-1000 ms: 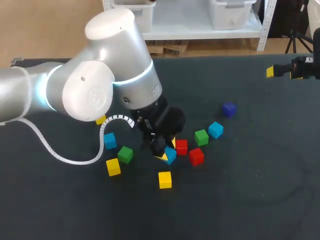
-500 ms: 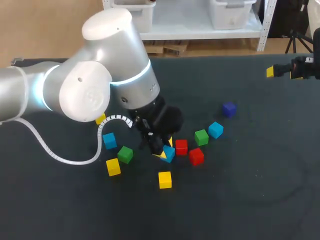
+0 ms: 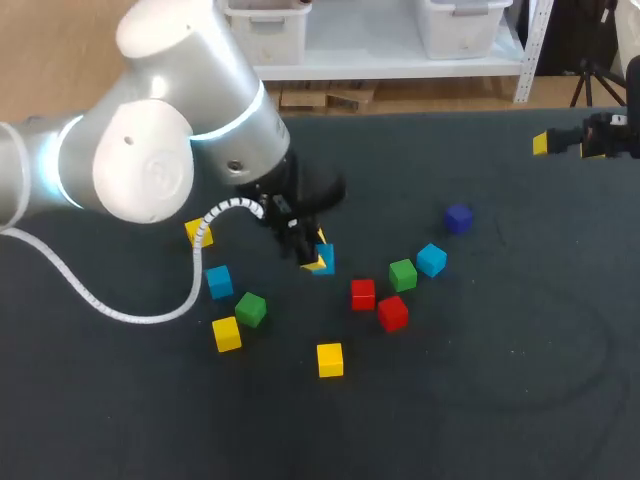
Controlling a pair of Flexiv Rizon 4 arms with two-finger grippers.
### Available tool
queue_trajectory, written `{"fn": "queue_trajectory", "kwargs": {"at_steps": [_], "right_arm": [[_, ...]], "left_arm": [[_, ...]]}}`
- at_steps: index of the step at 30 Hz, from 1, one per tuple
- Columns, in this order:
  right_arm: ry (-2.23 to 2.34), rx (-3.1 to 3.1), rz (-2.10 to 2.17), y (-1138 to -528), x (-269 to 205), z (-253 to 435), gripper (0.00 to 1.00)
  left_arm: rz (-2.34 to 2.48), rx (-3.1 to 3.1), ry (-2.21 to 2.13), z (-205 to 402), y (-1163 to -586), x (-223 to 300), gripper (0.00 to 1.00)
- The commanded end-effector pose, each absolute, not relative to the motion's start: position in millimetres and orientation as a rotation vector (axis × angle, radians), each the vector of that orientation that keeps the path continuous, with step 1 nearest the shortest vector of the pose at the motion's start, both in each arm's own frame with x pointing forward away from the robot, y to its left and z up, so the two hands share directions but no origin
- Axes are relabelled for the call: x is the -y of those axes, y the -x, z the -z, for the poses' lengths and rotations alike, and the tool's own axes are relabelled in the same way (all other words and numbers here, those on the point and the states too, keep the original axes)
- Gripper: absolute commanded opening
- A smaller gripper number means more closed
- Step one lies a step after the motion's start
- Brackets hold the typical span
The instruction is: Place the blue cubes, place green cubes on the blue cubes, place the yellow cubes on the green cubes, then place the red cubes on the yellow cubes, and place purple cube on the red cubes.
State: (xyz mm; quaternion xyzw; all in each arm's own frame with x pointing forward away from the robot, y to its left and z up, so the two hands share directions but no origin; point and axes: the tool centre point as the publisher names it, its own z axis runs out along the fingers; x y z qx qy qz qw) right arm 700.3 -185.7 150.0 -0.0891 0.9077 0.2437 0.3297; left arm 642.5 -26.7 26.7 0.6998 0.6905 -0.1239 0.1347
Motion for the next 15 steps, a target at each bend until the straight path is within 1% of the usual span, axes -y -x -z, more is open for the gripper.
{"fn": "queue_trajectory", "kwargs": {"at_steps": [1, 15], "right_arm": [[0.231, -2.375, -0.634, -699.9, 185.1, -150.2, 1.00], [0.231, -2.375, -0.634, -699.9, 185.1, -150.2, 1.00]], "left_arm": [[0.352, -2.117, -1.890, -18.9, -649.6, 32.1, 0.00], [0.318, -2.080, -1.907, -16.4, -663.5, 39.6, 0.00]]}}
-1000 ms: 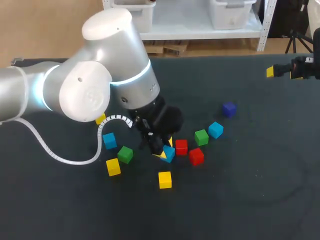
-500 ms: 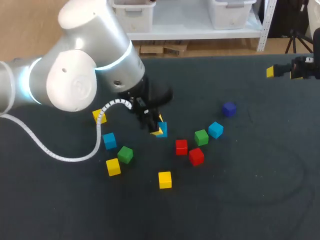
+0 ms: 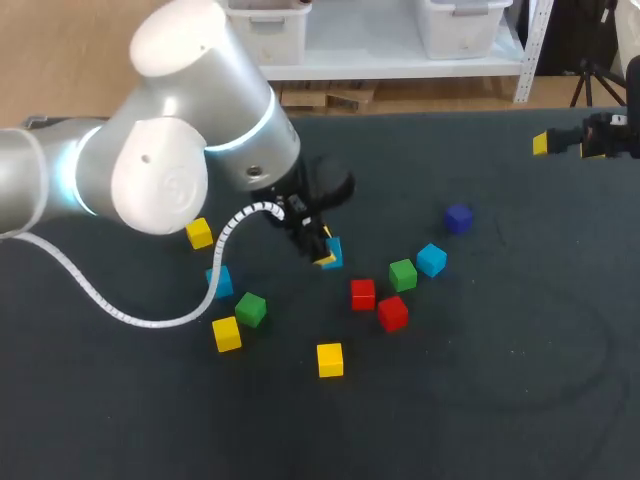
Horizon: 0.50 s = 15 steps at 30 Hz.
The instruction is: Place the blue cubes, place green cubes on the blue cubes, place the yellow cubes on the green cubes, then place the red cubes on the yellow cubes, and place purple cube on the red cubes.
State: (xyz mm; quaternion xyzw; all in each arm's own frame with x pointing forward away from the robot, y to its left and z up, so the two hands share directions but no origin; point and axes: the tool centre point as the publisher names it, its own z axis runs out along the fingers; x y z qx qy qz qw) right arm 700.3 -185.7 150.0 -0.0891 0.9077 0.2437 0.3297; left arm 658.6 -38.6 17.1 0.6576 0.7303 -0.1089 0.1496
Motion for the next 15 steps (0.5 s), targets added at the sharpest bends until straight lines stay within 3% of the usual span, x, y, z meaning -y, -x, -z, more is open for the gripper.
{"fn": "queue_trajectory", "kwargs": {"at_steps": [1, 15], "right_arm": [[0.231, -2.375, -0.634, -699.9, 185.1, -150.2, 1.00], [0.231, -2.375, -0.634, -699.9, 185.1, -150.2, 1.00]], "left_arm": [[0.318, -2.068, -1.921, -16.7, -664.6, 39.9, 0.00], [0.292, -2.031, -1.997, -15.6, -679.7, 41.9, 0.00]]}}
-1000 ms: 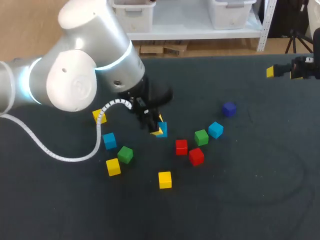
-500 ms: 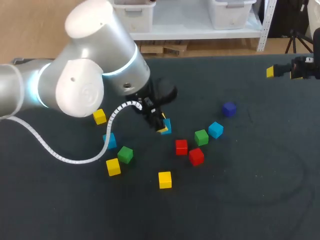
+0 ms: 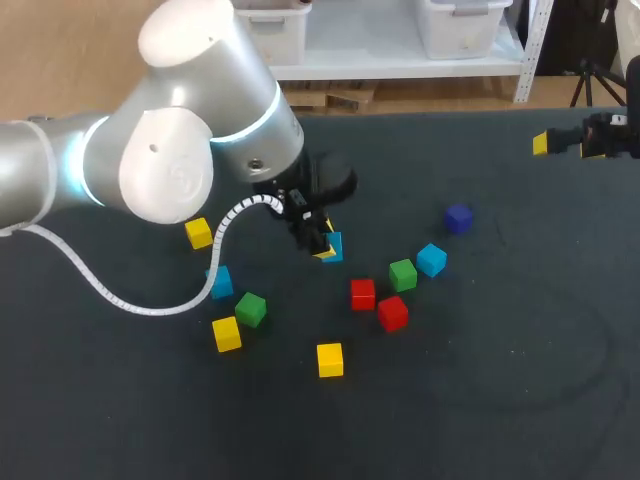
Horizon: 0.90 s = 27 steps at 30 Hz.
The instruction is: Place the blue cubes, place green cubes on the blue cubes, place the yellow cubes on the green cubes, then place the red cubes on the yellow cubes, and place purple cube on the red cubes.
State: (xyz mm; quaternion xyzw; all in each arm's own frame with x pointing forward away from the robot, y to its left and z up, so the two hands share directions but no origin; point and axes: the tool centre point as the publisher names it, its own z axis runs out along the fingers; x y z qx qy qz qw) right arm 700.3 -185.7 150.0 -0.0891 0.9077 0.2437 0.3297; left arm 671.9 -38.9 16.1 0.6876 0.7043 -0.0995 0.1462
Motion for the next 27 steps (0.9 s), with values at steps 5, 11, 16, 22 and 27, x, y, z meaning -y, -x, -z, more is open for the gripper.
{"fn": "queue_trajectory", "kwargs": {"at_steps": [5, 11, 16, 22, 27], "right_arm": [[0.231, -2.375, -0.634, -699.9, 185.1, -150.2, 1.00], [0.231, -2.375, -0.634, -699.9, 185.1, -150.2, 1.00], [0.231, -2.375, -0.634, -699.9, 185.1, -150.2, 1.00], [0.231, -2.375, -0.634, -699.9, 185.1, -150.2, 1.00], [0.231, -2.375, -0.634, -699.9, 185.1, -150.2, 1.00]], "left_arm": [[0.296, -2.024, -2.013, -14.8, -683.8, 42.8, 0.00], [0.296, -2.017, -2.030, -13.5, -686.1, 44.2, 0.00], [0.294, -2.017, -2.049, -10.3, -684.6, 44.1, 0.00], [0.289, -2.022, -2.064, -5.8, -683.0, 43.2, 0.00], [0.284, -2.029, -2.066, -3.9, -683.3, 42.4, 0.00]]}}
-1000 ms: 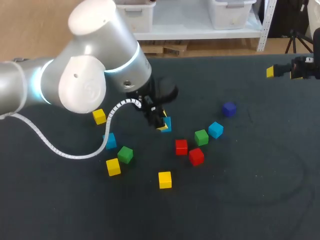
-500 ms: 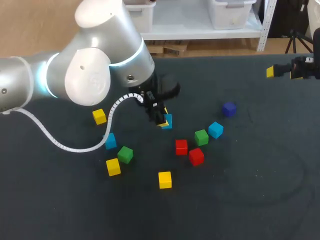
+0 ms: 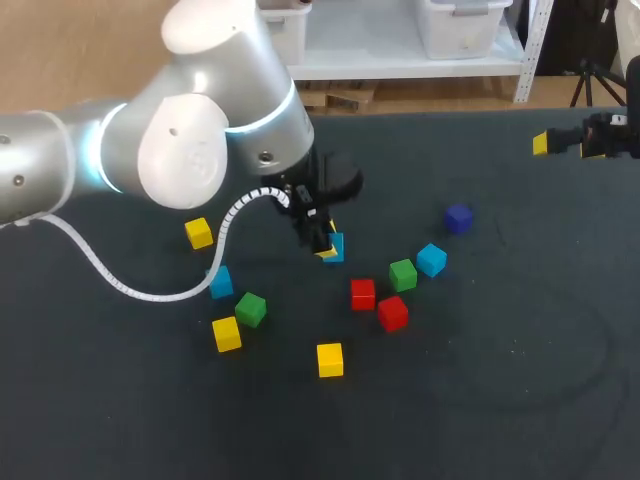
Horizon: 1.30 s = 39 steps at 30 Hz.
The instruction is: Place the blue cubes, place green cubes on the blue cubes, place the yellow cubes on the green cubes, then place the red cubes on the yellow cubes, and place purple cube on the red cubes.
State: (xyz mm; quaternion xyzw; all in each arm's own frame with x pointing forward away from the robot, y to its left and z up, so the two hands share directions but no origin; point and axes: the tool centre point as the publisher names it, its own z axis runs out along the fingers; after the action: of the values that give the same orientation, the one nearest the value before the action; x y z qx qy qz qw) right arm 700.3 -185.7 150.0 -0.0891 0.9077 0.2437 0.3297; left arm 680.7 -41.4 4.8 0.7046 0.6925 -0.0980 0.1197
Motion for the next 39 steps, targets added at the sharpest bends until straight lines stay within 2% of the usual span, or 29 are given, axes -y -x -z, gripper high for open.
{"fn": "queue_trajectory", "kwargs": {"at_steps": [1, 23, 25, 29, 31, 32, 36, 38, 39], "right_arm": [[0.231, -2.375, -0.634, -699.9, 185.1, -150.2, 1.00], [0.231, -2.375, -0.634, -699.9, 185.1, -150.2, 1.00], [0.231, -2.375, -0.634, -699.9, 185.1, -150.2, 1.00], [0.231, -2.375, -0.634, -699.9, 185.1, -150.2, 1.00], [0.231, -2.375, -0.634, -699.9, 185.1, -150.2, 1.00], [0.231, -2.375, -0.634, -699.9, 185.1, -150.2, 1.00], [0.231, -2.375, -0.634, -699.9, 185.1, -150.2, 1.00], [0.231, -2.375, -0.634, -699.9, 185.1, -150.2, 1.00], [0.231, -2.375, -0.634, -699.9, 185.1, -150.2, 1.00]], "left_arm": [[0.283, -2.030, -2.067, -3.6, -683.4, 42.3, 0.00], [0.274, -2.036, -2.065, -3.1, -687.7, 40.4, 0.01], [0.273, -2.039, -2.062, -3.2, -687.9, 39.9, 0.11], [0.271, -2.046, -2.059, -3.2, -688.2, 39.3, 0.42], [0.270, -2.050, -2.059, -3.2, -688.3, 39.2, 0.48], [0.270, -2.051, -2.058, -3.1, -688.4, 39.2, 0.58], [0.269, -2.054, -2.056, -2.9, -688.9, 39.5, 0.79], [0.270, -2.055, -2.054, -3.2, -689.3, 39.8, 0.85], [0.270, -2.056, -2.053, -3.2, -689.4, 39.8, 0.84]]}}
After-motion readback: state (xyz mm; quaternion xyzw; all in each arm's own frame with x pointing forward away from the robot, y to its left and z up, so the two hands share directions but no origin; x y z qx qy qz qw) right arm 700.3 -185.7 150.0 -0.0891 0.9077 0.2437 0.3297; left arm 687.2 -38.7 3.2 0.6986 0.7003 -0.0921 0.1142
